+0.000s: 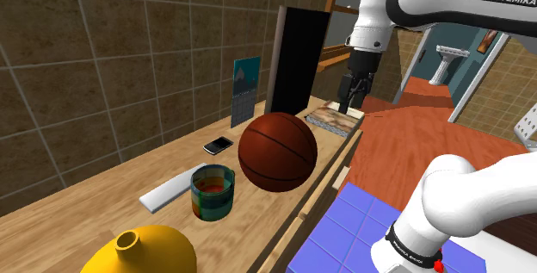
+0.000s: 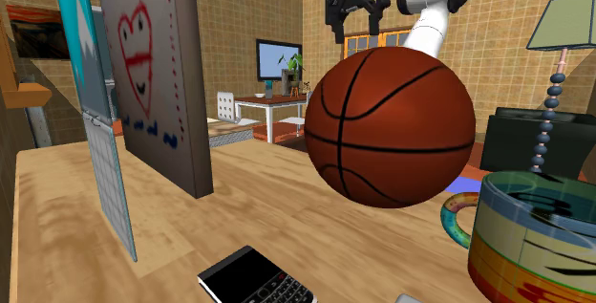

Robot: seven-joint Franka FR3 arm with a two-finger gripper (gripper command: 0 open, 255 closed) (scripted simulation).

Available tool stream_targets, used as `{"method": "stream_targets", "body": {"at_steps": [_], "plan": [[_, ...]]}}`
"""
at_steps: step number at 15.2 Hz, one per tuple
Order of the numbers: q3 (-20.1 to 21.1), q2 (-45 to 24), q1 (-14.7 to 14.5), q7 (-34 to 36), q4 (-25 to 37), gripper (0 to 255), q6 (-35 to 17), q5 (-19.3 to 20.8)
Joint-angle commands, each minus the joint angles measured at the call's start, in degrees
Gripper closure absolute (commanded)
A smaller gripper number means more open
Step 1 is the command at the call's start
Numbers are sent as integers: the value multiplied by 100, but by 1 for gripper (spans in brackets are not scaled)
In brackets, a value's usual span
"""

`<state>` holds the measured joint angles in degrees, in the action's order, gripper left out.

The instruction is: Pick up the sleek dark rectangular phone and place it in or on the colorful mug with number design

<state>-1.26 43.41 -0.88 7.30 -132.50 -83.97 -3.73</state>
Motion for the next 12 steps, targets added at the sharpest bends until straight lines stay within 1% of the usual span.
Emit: {"method": "stream_targets", "body": {"at_steps": [1,7,12], "plan": [[0,0,0,0,0,0,0,0],[745,-581,129,1480,-191,0,-959,-524],[1320,-1336,265,2674,-76,0,-1777,-774]]}}
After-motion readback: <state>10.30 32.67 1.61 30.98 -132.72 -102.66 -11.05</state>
